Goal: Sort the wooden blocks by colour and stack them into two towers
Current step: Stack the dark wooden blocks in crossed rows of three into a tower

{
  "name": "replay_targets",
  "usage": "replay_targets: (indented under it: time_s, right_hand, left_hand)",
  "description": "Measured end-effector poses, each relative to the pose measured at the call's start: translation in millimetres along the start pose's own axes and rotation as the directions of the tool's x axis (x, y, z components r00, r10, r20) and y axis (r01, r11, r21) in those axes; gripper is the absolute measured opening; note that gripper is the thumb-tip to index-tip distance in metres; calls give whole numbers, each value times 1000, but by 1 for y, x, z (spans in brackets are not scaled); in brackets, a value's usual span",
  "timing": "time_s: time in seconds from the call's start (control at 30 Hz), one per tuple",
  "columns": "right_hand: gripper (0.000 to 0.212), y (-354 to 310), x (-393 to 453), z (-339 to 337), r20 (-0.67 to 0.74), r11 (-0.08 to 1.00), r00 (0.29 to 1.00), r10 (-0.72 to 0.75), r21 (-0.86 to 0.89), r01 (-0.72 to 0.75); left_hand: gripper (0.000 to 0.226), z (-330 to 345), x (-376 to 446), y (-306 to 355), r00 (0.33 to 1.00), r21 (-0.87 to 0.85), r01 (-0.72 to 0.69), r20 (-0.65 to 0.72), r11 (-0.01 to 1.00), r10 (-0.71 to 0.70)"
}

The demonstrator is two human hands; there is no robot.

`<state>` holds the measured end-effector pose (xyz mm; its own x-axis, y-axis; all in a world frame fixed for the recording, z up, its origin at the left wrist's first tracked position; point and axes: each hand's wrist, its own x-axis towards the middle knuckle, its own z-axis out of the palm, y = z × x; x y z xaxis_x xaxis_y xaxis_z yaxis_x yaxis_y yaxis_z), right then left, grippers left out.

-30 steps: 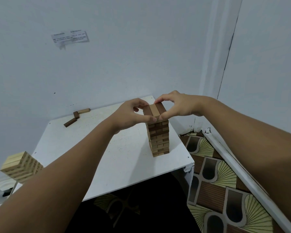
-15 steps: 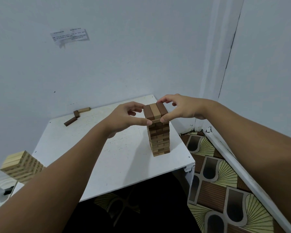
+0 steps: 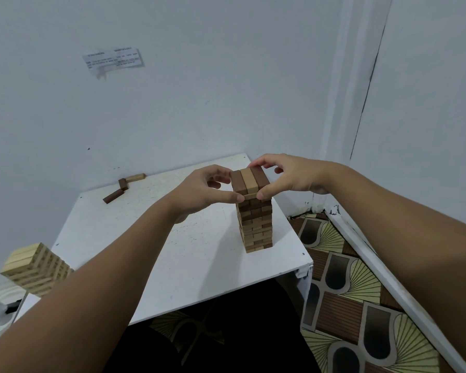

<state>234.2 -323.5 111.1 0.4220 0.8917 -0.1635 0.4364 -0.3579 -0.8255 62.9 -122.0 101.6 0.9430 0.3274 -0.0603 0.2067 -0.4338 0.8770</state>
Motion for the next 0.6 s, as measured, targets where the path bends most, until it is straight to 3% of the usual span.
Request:
replay_targets:
  time_s: [0.43,0.53,0.6]
  right_hand:
    - [72,-1,3,2,30,1000,999,21,11,-22]
    - [86,-4,-1,0,25,999,999,33,-31,-33]
    - [102,-10,-4,-1,6,999,999,35,-36,-35]
  left_hand:
    - [64,3,-4,4,1000,16,19,-15,1000,-18]
    - [73,3,-7,7,999,28,28,-25,999,-28]
    - [90,2,-9,9,998,45,54,-15,998,-53]
